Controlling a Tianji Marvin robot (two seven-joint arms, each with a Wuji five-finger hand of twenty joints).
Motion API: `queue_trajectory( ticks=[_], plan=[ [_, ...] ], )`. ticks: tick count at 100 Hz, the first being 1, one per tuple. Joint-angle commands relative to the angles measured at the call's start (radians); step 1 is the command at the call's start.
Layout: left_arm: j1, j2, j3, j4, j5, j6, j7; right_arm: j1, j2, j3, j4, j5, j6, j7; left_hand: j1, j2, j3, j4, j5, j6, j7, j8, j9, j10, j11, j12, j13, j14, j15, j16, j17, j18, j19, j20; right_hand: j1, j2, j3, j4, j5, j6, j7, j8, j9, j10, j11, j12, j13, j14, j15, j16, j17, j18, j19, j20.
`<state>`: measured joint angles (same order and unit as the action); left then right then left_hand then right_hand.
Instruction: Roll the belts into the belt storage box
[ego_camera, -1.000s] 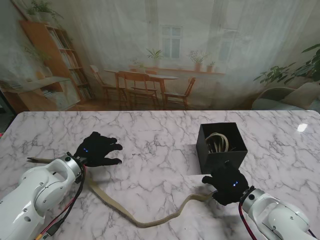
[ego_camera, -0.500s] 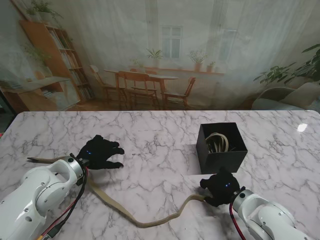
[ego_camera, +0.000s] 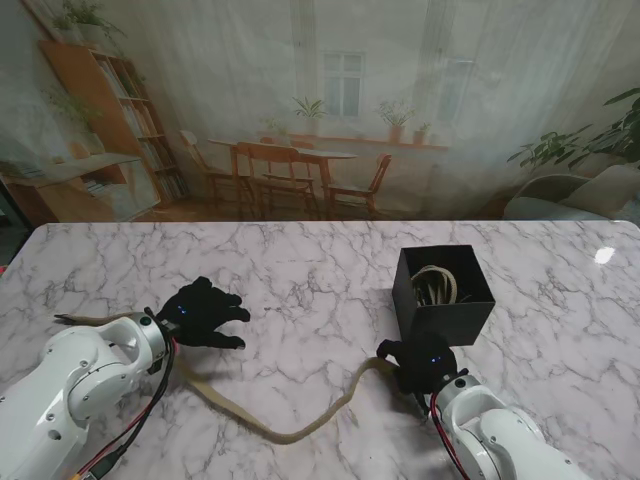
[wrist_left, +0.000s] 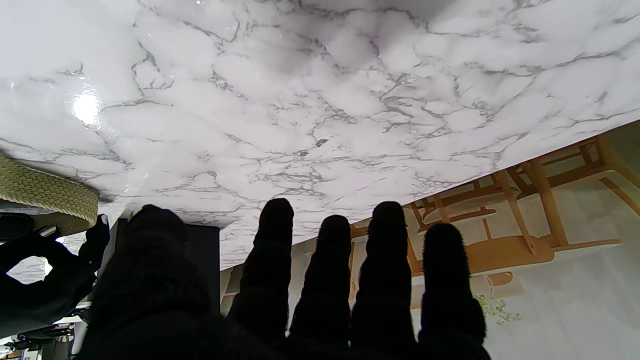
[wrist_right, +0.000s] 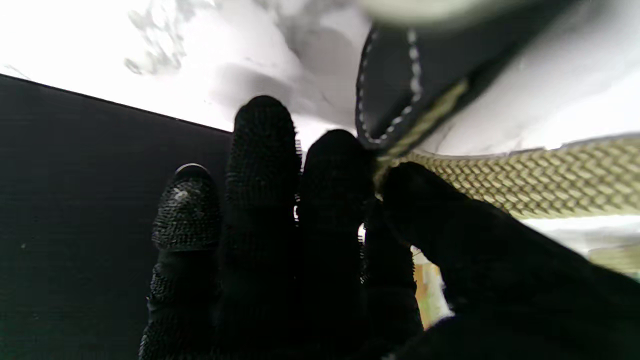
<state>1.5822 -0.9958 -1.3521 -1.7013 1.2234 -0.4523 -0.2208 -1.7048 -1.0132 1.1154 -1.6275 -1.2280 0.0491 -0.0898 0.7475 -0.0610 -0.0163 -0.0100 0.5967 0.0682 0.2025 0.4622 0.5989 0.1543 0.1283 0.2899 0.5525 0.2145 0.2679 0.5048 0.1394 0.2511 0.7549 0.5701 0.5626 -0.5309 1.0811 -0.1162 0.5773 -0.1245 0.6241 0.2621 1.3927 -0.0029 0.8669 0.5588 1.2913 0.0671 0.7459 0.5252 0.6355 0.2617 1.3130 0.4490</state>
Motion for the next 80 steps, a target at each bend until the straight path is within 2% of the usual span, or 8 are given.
queue_trajectory(
  ticks=[1,10,17,31,42,62,75,80],
  plan=[
    [-0.001,0.001,-0.005,0.002,0.001,-0.001,-0.009,0.015,-0.021,-0.017,-0.008,0.008,0.015,0.033,0.012,0.048,-0.013,-0.008,0.012,0.002,0.007,0.011,0.019,0.0,-0.004,0.008,0.005,0.006,-0.016,0.002,-0.009,0.035,-0.026,0.004,0.046,0.024,0.045,0.035,-0.023,-0.022,0.016,-0.02,0.067,0.015,0.046,-0.006,0.023,0.017,0.059,-0.005,0.009,0.03,0.029,-0.016],
    [-0.004,0.0,-0.003,0.008,-0.007,0.002,-0.004,0.04,-0.022,-0.056,0.004,0.023,0.062,0.06,0.013,0.049,-0.012,-0.008,0.013,0.003,0.008,0.011,0.021,-0.002,-0.003,0.008,0.005,0.007,-0.015,0.003,-0.01,0.035,-0.026,0.005,0.045,0.031,0.032,0.033,-0.02,-0.008,0.011,-0.024,0.066,0.018,0.041,-0.013,0.021,0.02,0.06,-0.014,0.006,0.029,0.032,-0.019],
    [-0.012,0.0,0.006,0.02,-0.014,0.013,-0.007,0.04,-0.021,-0.067,-0.004,0.028,0.07,0.092,0.013,0.049,-0.012,-0.008,0.013,0.003,0.008,0.012,0.021,-0.002,-0.002,0.008,0.004,0.007,-0.015,0.003,-0.01,0.035,-0.025,0.005,0.035,0.046,0.001,0.03,-0.023,0.001,0.002,-0.03,0.066,0.017,0.014,-0.03,0.019,0.019,0.036,-0.034,-0.011,0.024,0.028,-0.025],
    [-0.026,0.001,0.027,0.04,-0.016,0.034,-0.019,0.017,-0.016,-0.049,-0.03,-0.002,0.06,0.113,0.014,0.048,-0.012,-0.008,0.014,0.003,0.009,0.012,0.021,-0.001,-0.002,0.008,0.005,0.007,-0.015,0.003,-0.01,0.036,-0.025,0.005,-0.151,0.092,-0.157,0.015,-0.023,0.059,-0.015,-0.043,0.041,0.024,-0.105,-0.062,0.001,0.031,-0.085,-0.06,-0.064,0.02,0.012,-0.024],
    [-0.029,0.001,0.03,0.043,-0.011,0.038,-0.019,-0.02,-0.017,0.0,-0.05,-0.046,0.03,0.047,0.013,0.049,-0.013,-0.008,0.014,0.002,0.009,0.012,0.017,-0.002,-0.003,0.008,0.005,0.006,-0.015,0.003,-0.01,0.035,-0.026,0.004,-0.212,0.132,-0.23,0.014,-0.034,0.11,-0.022,-0.047,-0.003,0.033,-0.135,-0.056,-0.03,0.041,-0.127,-0.052,-0.092,0.024,0.001,-0.021],
    [-0.015,0.0,0.014,0.027,0.0,0.029,-0.005,-0.09,-0.015,0.094,-0.1,-0.134,-0.037,-0.078,0.013,0.05,-0.013,-0.008,0.012,0.002,0.009,0.012,0.014,0.0,-0.004,0.008,0.004,0.006,-0.015,0.003,-0.01,0.035,-0.025,0.004,-0.223,0.154,-0.264,0.02,-0.019,0.112,-0.006,-0.042,-0.014,0.026,-0.133,-0.049,-0.03,0.037,-0.132,-0.041,-0.093,0.021,-0.003,-0.019],
    [-0.005,0.0,0.004,0.019,0.006,0.025,0.003,-0.121,-0.009,0.15,-0.127,-0.195,-0.095,-0.123,0.014,0.049,-0.012,-0.008,0.013,0.003,0.009,0.012,0.013,0.002,-0.004,0.007,0.004,0.007,-0.015,0.003,-0.01,0.035,-0.025,0.004,-0.217,0.157,-0.27,0.023,0.008,0.041,0.003,-0.039,-0.018,0.025,-0.138,-0.048,-0.035,0.035,-0.132,-0.034,-0.094,0.022,-0.007,-0.019],
    [-0.002,0.0,0.001,0.018,0.01,0.023,0.007,-0.137,-0.004,0.178,-0.142,-0.218,-0.13,-0.122,0.013,0.05,-0.013,-0.008,0.013,0.002,0.009,0.012,0.012,-0.001,-0.005,0.007,0.004,0.006,-0.015,0.004,-0.01,0.035,-0.025,0.004,-0.22,0.164,-0.274,0.022,-0.02,0.014,-0.011,-0.044,-0.046,0.021,-0.159,-0.053,-0.052,0.032,-0.145,-0.035,-0.105,0.018,-0.018,-0.022]
  ],
)
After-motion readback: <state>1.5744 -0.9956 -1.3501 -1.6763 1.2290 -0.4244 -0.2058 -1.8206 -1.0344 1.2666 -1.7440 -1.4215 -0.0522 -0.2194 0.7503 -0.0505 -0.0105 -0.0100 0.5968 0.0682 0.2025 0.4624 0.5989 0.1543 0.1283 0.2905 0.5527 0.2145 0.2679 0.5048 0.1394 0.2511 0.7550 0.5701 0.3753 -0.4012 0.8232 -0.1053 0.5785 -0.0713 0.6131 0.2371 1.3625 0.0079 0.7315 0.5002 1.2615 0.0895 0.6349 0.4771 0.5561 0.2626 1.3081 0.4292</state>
